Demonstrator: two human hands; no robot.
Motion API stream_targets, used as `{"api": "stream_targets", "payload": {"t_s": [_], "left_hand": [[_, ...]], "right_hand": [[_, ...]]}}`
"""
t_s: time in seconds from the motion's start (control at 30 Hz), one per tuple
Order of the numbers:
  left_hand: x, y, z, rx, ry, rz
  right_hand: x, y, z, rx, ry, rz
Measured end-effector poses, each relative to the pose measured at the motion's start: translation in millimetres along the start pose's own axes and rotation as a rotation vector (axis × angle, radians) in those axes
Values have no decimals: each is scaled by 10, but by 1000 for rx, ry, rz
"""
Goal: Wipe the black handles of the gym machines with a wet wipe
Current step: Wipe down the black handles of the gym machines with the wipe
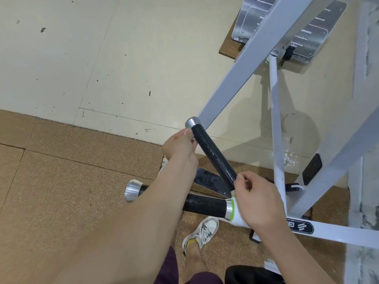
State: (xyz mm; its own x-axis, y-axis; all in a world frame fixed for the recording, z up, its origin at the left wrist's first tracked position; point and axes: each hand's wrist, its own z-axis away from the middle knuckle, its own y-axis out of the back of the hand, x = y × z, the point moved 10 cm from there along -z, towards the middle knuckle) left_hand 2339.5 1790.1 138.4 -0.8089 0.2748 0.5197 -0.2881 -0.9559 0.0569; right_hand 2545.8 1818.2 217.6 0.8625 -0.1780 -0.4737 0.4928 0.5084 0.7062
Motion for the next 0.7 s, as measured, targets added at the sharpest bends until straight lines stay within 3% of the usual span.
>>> {"api": "stream_targets", "payload": {"t_s": [0.23, 0.4, 0.47, 0.6, 0.7], "left_hand": [[386, -79, 89, -104, -354, -547], [536, -226, -16, -179, -366, -497], [681, -398, -63, -216, -463, -531], [870, -823, 20, -400, -789, -999], [782, -899, 108, -556, -945, -1181]], "right_hand": [[9, 17, 5, 7, -38, -1], [4, 23, 18, 10, -38, 7], [-15, 42, 27, 38, -14, -5], [-31, 55, 38, 60, 5, -30], [-3, 37, 42, 33, -16, -62]]}}
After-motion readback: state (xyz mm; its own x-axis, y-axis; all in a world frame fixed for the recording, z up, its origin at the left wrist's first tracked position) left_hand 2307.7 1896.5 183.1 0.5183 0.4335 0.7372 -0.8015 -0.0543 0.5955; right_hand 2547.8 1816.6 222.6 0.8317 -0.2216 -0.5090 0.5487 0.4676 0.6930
